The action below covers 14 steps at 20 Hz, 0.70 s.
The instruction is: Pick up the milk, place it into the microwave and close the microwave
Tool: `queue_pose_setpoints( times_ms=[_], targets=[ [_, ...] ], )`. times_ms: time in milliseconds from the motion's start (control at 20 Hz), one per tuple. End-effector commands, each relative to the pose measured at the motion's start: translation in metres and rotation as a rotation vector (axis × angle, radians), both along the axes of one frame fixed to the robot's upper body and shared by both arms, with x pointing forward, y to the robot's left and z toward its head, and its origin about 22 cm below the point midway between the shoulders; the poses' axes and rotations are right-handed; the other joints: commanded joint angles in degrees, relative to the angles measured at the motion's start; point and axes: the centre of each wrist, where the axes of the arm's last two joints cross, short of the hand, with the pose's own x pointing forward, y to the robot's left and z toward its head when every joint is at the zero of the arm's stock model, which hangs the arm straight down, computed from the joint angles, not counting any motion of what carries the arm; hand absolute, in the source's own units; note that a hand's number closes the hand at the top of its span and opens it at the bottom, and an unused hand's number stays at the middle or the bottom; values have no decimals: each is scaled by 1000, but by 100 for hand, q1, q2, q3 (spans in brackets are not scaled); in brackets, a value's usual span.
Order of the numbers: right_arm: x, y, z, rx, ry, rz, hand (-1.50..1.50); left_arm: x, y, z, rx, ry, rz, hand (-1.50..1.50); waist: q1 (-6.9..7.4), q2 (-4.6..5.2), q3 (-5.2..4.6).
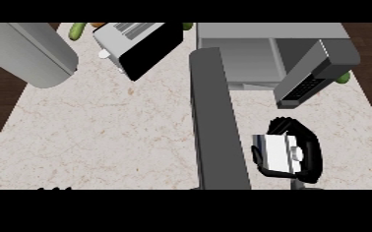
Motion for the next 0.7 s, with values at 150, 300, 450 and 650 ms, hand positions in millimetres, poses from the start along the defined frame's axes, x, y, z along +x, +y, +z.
queue_pose_setpoints(
  times_ms=[150, 300, 450, 650],
  targets=[
    [29, 10, 23, -80, 3, -40, 150, -3, 6, -6, 1, 7, -1, -150, 41, 15, 4],
    [47, 29, 6, -98, 11, -45, 150, 1, 28, -8, 15, -4, 7, -150, 63, 23, 5],
    [76, 53, 33, -131, 43, -29, 150, -4, 21, -3, 4, 3, 3, -150, 82, 19, 4],
    [81, 73, 7, -212, 106, -118, 150, -17, 28, -27, 16, 24, 2, -150, 180, 28, 4]
  ],
)
